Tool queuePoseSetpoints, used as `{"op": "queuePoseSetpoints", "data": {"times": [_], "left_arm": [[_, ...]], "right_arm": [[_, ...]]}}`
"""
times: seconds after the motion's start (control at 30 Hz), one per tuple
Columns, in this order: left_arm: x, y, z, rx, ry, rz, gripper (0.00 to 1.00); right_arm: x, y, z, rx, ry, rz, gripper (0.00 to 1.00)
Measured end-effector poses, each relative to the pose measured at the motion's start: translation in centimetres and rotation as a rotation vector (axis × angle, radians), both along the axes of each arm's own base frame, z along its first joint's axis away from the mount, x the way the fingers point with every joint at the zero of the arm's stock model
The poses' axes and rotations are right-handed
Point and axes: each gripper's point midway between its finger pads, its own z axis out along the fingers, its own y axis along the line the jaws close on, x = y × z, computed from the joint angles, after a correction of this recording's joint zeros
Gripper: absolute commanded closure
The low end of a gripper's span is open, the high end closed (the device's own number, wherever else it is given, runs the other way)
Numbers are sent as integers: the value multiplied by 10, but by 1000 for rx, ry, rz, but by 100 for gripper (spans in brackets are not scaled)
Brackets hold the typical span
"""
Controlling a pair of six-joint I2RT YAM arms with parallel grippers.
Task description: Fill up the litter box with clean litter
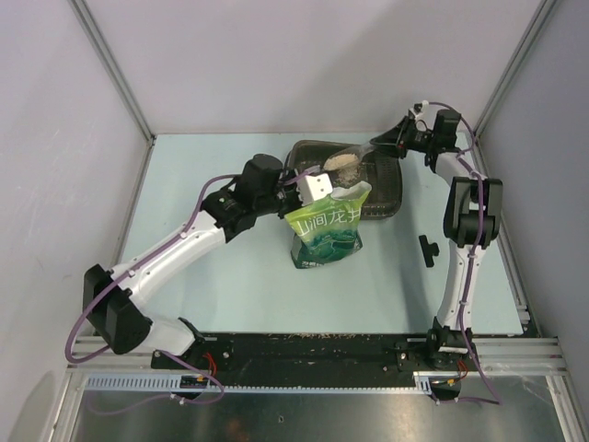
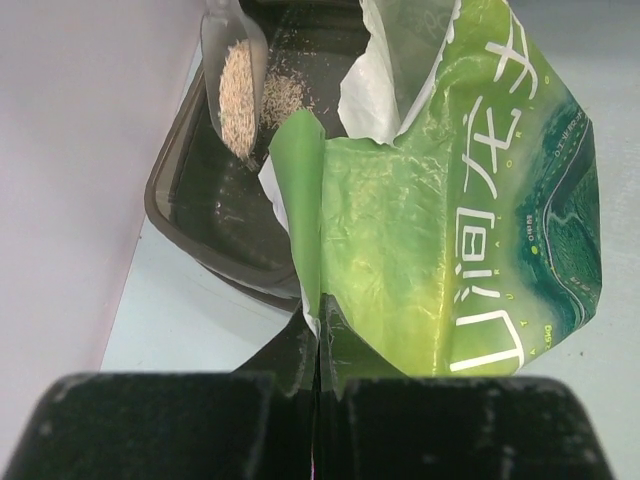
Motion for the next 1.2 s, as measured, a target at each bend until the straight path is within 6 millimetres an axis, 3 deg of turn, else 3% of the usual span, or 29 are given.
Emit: {"op": "queuePoseSetpoints", "data": {"times": [0.37, 0.6, 0.8, 0.93, 1.1, 1.2], "left_arm": [[-7, 2, -2, -6, 7, -15, 100], [-14, 2, -1, -19, 12, -38, 100], [-17, -1, -1, -30, 23, -61, 100], [-18, -2, -1, -35, 27, -70, 100], [-17, -1, -1, -38, 29, -71, 100], [-16, 0, -1, -39, 30, -70, 100]], "right_arm": [[7, 28, -30, -210, -14, -68, 100], [-11, 15, -1, -272, -73, -82, 100], [-42, -25, 37, -349, -152, -131, 100], [-53, -47, 45, -441, -203, -162, 100], [-66, -46, 43, -598, -284, -131, 100], [-73, -35, 41, -723, -355, -87, 100]]}}
